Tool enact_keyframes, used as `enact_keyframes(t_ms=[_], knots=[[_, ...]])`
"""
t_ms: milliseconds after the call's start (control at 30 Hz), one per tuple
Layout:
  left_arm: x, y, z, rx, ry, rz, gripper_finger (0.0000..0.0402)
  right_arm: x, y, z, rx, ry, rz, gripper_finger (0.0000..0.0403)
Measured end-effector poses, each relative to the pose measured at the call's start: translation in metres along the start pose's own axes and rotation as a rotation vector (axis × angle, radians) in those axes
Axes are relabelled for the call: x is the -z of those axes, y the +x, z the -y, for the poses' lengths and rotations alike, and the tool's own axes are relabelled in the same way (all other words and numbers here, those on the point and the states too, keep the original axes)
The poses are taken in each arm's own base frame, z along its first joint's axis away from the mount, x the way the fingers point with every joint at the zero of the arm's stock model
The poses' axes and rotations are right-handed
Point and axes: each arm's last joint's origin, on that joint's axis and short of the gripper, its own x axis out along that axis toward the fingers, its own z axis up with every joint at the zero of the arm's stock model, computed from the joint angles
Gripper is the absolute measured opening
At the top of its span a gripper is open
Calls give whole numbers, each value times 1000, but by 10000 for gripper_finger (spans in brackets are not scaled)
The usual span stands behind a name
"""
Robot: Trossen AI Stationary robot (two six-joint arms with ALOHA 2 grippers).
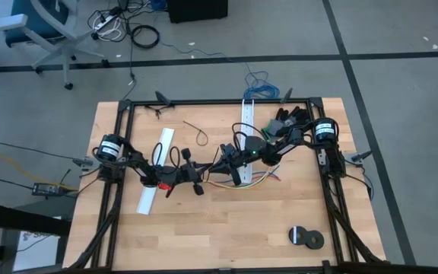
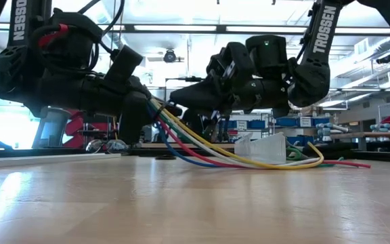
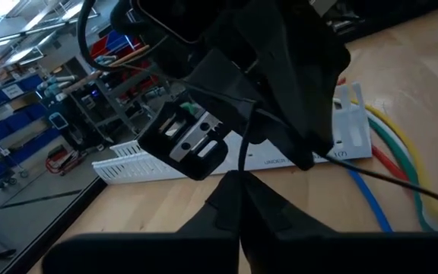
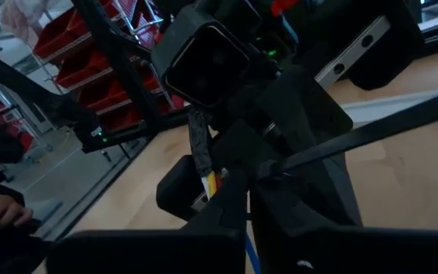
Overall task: Ziptie cables
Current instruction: Wrap the cable wires with black zip tie
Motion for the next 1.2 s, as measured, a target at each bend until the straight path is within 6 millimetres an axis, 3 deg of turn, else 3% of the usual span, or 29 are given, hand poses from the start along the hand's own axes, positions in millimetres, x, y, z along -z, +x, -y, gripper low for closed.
enact_keyframes(t_ms=[233,600,833,1033,1200], knots=[[1,0,0,9,-18,-4,40,3,0,1,9,0,-26,1],[5,-8,1,55,-43,-19,119,5,0,2,11,10,-50,0],[1,-34,-14,60,-207,15,124,5,0,2,14,11,-52,0],[0,-32,-11,175,-314,20,124,2,4,3,14,0,-56,0],[-4,-30,-17,137,-373,64,125,6,5,5,35,14,-104,0]])
